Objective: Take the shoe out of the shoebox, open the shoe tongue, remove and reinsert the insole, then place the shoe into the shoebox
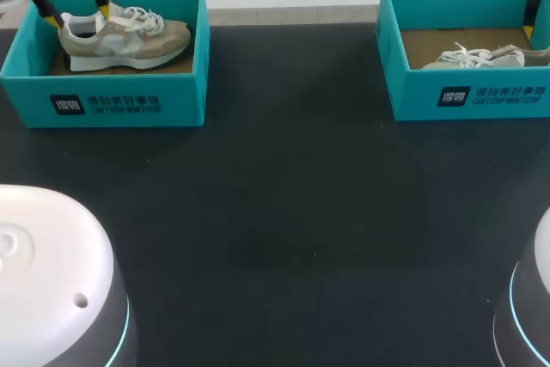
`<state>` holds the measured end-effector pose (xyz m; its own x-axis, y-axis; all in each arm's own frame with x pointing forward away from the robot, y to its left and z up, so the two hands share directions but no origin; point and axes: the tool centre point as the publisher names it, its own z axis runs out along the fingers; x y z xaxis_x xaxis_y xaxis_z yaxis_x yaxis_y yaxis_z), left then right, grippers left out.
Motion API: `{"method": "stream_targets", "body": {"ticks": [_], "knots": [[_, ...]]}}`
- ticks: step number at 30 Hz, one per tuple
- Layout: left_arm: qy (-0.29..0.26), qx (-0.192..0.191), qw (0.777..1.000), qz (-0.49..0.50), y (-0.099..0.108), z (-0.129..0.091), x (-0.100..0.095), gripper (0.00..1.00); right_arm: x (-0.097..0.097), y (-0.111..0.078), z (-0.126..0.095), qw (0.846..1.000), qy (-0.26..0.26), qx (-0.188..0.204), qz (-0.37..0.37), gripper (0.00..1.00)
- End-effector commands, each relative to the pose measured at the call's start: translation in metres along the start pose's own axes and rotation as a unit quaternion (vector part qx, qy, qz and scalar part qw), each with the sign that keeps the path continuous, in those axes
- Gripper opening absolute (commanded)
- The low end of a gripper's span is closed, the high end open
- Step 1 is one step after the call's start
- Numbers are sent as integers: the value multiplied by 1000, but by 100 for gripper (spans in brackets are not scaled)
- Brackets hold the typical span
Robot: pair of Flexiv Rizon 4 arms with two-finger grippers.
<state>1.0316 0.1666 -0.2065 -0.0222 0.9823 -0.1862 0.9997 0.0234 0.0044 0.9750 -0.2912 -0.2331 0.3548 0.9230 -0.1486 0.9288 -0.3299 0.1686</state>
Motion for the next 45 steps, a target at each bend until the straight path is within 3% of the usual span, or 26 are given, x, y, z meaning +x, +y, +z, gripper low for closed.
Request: {"method": "stream_targets", "body": {"ticks": [1, 8, 11, 16, 23, 29, 32, 38, 45], "knots": [[2, 5, 1000, 1, 3, -1, 0, 100, 0, 0, 0, 1000, 0, -1, 0, 100], [2, 5, 1000, 1, 3, -1, 0, 100, 0, 0, 0, 1000, 0, -1, 0, 100], [28, -2, 998, 48, 6, -3, 2, 100, 0, 0, 0, 1000, 0, -1, 0, 100], [62, -9, 997, 46, 29, -5, 14, 100, 0, 0, 0, 1000, 0, -1, 0, 100], [73, -9, 997, 17, 68, -5, 48, 100, 0, 0, 0, 1000, 0, -1, 0, 100], [92, -32, 995, 22, 97, 8, 73, 100, 0, 0, 0, 1000, 0, -1, 0, 100], [129, -70, 989, 27, 112, 20, 88, 100, 0, 0, 0, 1000, 0, -1, 0, 100], [151, -68, 986, 1, 146, 47, 110, 100, 0, 0, 0, 1000, 0, -1, 0, 100], [116, -60, 991, -14, 163, 66, 110, 100, 0, 0, 0, 1000, 0, -1, 0, 100]]}}
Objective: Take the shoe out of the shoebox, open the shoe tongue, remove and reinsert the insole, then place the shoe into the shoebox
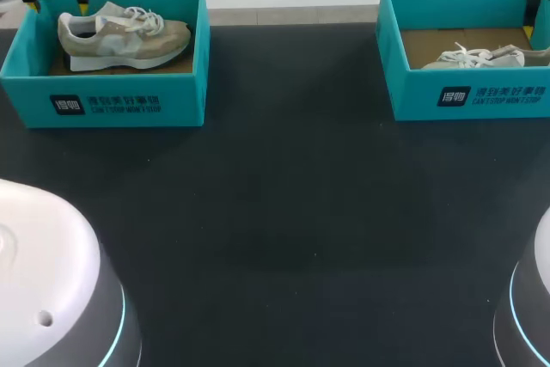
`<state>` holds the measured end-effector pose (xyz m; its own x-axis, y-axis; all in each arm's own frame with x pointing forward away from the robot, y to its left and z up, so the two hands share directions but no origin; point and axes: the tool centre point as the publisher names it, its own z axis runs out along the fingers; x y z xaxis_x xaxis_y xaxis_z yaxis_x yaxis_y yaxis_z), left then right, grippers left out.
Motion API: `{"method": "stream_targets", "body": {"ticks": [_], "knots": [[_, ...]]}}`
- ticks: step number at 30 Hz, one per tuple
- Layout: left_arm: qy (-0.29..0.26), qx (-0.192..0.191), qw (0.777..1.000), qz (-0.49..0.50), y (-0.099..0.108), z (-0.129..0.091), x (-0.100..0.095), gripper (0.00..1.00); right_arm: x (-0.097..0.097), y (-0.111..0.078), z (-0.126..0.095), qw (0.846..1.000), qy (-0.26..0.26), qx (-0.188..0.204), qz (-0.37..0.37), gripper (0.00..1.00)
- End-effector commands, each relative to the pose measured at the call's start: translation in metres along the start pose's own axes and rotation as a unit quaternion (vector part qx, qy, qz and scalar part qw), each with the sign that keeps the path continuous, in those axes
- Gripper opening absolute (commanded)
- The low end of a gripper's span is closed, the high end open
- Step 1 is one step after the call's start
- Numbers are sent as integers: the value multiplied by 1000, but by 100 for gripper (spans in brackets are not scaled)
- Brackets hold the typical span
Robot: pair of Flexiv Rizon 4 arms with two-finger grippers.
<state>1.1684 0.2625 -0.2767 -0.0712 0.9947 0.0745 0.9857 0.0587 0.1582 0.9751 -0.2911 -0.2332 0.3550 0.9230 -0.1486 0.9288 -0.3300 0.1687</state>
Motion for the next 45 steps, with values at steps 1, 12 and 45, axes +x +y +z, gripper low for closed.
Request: {"method": "stream_targets", "body": {"ticks": [1, 12, 45], "knots": [[-19, 18, 1000, 3, 23, 19, -1, 100, 0, 0, 0, 1000, 0, -1, 0, 100], [-17, 37, 999, 8, 25, 33, -4, 40, 0, 0, 0, 1000, 0, -1, 0, 100], [7, 72, 997, 16, 14, 64, 11, 49, 0, 0, 0, 1000, 0, -1, 0, 100]]}}
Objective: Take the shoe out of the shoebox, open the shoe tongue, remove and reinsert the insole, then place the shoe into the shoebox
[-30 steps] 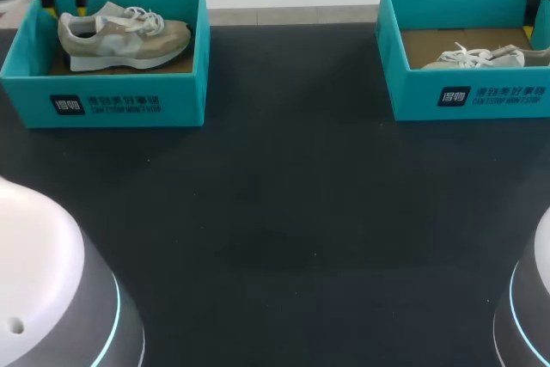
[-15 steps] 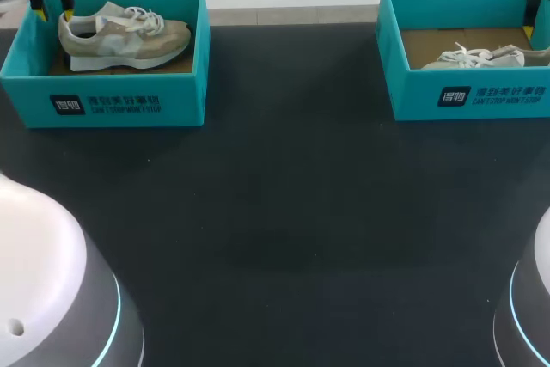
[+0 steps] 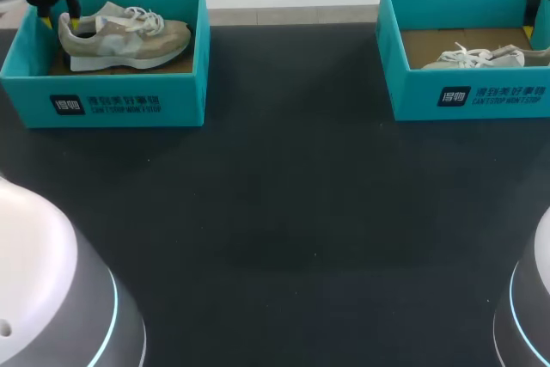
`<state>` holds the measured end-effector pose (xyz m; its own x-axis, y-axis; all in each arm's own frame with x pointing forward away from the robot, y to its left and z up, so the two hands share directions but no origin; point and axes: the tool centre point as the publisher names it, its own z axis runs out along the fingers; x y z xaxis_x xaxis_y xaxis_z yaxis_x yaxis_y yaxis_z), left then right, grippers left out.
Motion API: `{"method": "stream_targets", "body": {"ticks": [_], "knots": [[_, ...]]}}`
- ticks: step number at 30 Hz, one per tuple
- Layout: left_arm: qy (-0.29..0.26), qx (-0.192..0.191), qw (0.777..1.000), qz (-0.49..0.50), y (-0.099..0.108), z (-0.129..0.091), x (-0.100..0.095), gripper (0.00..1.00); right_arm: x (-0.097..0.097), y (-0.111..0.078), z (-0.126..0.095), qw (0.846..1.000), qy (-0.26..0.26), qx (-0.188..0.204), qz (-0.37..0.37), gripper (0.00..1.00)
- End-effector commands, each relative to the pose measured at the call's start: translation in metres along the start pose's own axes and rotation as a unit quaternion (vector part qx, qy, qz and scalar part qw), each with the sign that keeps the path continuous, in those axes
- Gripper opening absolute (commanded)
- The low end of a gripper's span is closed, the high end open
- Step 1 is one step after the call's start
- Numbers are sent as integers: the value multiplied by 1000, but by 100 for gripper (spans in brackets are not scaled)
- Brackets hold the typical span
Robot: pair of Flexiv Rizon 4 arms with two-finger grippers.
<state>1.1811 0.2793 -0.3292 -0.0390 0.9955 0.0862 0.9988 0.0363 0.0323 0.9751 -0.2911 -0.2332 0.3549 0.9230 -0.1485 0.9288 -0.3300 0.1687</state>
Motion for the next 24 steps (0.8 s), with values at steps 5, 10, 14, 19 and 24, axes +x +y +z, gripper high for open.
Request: {"method": "stream_targets", "body": {"ticks": [5, 10, 14, 19, 24], "knots": [[4, 17, 1000, -7, 9, 11, 2, 48, 0, 0, 0, 1000, 0, -1, 0, 100], [10, 28, 999, -10, 9, 14, 4, 41, 0, 0, 0, 1000, 0, -1, 0, 100], [21, 31, 999, 2, 10, 11, 5, 28, 0, 0, 0, 1000, 0, -1, 0, 100], [31, 35, 999, 15, 7, 5, 5, 0, 0, 0, 0, 1000, 0, -1, 0, 100], [39, 37, 998, 20, 6, 5, 6, 0, 0, 0, 0, 1000, 0, -1, 0, 100]]}}
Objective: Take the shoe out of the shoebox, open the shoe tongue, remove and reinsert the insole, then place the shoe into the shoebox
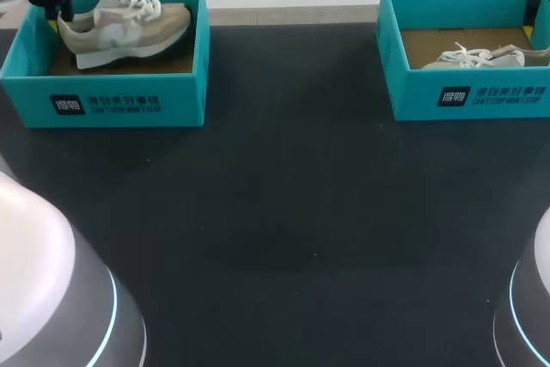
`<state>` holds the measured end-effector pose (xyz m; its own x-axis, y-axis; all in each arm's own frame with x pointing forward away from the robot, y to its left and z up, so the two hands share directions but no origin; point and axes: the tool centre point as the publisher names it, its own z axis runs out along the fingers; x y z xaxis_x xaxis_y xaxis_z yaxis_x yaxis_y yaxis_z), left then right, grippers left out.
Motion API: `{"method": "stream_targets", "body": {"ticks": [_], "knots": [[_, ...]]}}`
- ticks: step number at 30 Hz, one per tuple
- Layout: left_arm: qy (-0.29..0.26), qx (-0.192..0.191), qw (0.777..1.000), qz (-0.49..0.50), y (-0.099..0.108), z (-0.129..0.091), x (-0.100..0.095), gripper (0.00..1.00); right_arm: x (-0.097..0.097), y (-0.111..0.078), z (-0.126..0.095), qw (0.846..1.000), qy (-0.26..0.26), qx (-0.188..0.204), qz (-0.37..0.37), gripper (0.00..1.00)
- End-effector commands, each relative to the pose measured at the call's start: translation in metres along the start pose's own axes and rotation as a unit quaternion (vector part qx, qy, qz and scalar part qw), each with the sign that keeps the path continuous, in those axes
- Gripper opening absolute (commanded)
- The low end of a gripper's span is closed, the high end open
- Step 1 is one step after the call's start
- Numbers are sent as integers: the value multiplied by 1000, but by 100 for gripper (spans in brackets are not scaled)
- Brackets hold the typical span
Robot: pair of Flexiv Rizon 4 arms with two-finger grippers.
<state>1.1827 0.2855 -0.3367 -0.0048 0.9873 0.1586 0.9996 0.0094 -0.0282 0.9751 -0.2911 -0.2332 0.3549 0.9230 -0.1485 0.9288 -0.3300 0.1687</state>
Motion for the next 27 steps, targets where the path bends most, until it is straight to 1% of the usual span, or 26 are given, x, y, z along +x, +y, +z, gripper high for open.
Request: {"method": "stream_targets", "body": {"ticks": [1, 4, 5, 7, 9, 12, 13, 14, 15, 16, 17, 18, 19, 21, 25, 27], "knots": [[7, 10, 1000, 7, 5, -4, 2, 0, 0, 0, 0, 1000, 0, -1, 0, 100], [3, 12, 1000, 21, 2, -16, 6, 0, 0, 0, 0, 1000, 0, -1, 0, 100], [4, 9, 1000, 29, 1, -22, 7, 0, 0, 0, 0, 1000, 0, -1, 0, 100], [12, 16, 999, 38, -5, -37, 8, 0, 0, 0, 0, 1000, 0, -1, 0, 100], [20, 29, 998, 46, -13, -59, 11, 0, 0, 0, 0, 1000, 0, -1, 0, 100], [33, 22, 998, 52, -25, -86, 14, 0, 0, 0, 0, 1000, 0, -1, 0, 100], [35, 15, 998, 50, -30, -99, 16, 0, 0, 0, 0, 1000, 0, -1, 0, 100], [34, 16, 998, 49, -33, -108, 17, 0, 0, 0, 0, 1000, 0, -1, 0, 100], [32, 5, 998, 48, -39, -121, 18, 0, 0, 0, 0, 1000, 0, -1, 0, 100], [33, 2, 998, 48, -40, -123, 19, 0, 0, 0, 0, 1000, 0, -1, 0, 100], [28, -6, 999, 46, -44, -136, 20, 0, 0, 0, 0, 1000, 0, -1, 0, 100], [27, -14, 999, 43, -46, -145, 22, 0, 0, 0, 0, 1000, 0, -1, 0, 100], [30, -29, 998, 39, -48, -153, 24, 0, 0, 0, 0, 1000, 0, -1, 0, 100], [24, -44, 998, 46, -55, -170, 28, 0, 0, 0, 0, 1000, 0, -1, 0, 100], [19, -82, 994, 64, -69, -194, 34, 0, 0, 0, 0, 1000, 0, -1, 0, 100], [9, -93, 994, 65, -72, -205, 39, 0, 0, 0, 0, 1000, 0, -1, 0, 100]]}}
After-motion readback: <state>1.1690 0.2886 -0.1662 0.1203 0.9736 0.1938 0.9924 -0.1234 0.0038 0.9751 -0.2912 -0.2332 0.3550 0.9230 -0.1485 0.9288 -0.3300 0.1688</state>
